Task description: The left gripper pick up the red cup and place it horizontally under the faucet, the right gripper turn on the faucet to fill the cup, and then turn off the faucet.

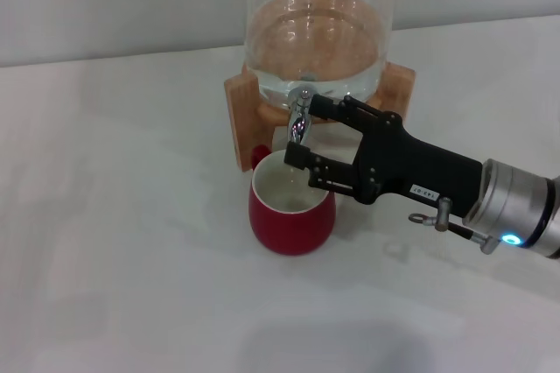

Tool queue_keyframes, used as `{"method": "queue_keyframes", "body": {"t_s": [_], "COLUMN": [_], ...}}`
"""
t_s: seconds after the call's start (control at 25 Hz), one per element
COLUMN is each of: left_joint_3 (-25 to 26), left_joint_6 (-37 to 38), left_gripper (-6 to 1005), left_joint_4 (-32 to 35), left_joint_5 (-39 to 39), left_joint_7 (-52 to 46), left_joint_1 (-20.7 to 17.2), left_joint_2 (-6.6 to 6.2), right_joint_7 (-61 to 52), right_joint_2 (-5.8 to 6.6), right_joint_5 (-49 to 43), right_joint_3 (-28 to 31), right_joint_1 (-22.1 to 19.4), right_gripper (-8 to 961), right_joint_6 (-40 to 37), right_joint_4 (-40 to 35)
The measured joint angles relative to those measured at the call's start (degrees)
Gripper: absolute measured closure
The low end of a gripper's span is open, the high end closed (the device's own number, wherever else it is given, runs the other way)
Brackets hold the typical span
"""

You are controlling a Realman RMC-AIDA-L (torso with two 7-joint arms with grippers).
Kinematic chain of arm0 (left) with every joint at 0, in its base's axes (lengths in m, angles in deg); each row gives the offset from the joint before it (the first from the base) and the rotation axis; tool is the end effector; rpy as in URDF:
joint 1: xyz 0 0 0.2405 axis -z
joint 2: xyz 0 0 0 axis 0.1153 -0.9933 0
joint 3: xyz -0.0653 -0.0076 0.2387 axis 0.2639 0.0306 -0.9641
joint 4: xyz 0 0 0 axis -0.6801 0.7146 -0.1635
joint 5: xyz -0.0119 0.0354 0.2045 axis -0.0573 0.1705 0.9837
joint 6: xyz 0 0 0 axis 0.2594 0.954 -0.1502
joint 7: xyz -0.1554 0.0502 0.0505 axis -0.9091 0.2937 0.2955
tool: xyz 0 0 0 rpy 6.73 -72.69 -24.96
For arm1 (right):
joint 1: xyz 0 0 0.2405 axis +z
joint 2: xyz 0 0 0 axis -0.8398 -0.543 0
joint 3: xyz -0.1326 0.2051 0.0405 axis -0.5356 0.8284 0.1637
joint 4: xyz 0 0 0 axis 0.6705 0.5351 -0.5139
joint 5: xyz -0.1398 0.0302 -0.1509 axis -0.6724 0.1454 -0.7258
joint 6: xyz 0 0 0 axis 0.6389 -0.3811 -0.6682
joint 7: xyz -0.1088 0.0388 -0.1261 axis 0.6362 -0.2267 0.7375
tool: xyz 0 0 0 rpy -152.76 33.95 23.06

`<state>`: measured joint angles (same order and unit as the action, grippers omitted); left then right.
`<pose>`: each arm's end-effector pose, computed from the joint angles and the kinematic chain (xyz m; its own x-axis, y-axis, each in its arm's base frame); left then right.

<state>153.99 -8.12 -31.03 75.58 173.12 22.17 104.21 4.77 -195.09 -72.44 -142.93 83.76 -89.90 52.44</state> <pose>-0.3450 0.3195 0.0599 0.6960 -0.2108 0.6863 0.6971 -0.0303 -0.7163 0.2082 0.3122 -0.0476 0.5435 -0.0337 -0.8387 -0.4332 -0.8671 -0.2459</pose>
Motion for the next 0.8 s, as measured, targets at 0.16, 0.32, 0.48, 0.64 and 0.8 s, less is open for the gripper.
{"method": "queue_keyframes", "body": {"t_s": [0.16,0.32,0.48,0.64,0.8], "left_joint_3": [0.0,0.0,0.0,0.0,0.0], "left_joint_6": [0.0,0.0,0.1,0.3,0.4], "left_gripper": [131,131,131,131,131], "left_joint_4": [0.0,0.0,-0.1,-0.1,-0.1], "left_joint_5": [0.0,0.0,0.0,0.0,0.0], "left_joint_7": [0.0,0.0,0.0,0.0,0.0], "left_joint_1": [0.0,0.0,0.1,0.1,-0.1], "left_joint_2": [0.0,-0.05,-0.08,-0.09,-0.09], "right_joint_7": [-0.2,-0.2,-0.2,-0.1,0.0], "right_joint_2": [-0.01,0.12,0.46,0.99,1.11], "right_joint_5": [-0.1,0.2,0.1,0.1,0.0], "right_joint_3": [-0.2,0.3,2.8,6.2,9.8], "right_joint_1": [-0.8,-1.4,-1.3,-1.1,-1.3], "right_gripper": [133,138,143,147,152], "right_joint_6": [-2.4,-3.7,-3.8,-3.4,-3.2], "right_joint_4": [0.1,0.1,0.0,0.1,0.2]}}
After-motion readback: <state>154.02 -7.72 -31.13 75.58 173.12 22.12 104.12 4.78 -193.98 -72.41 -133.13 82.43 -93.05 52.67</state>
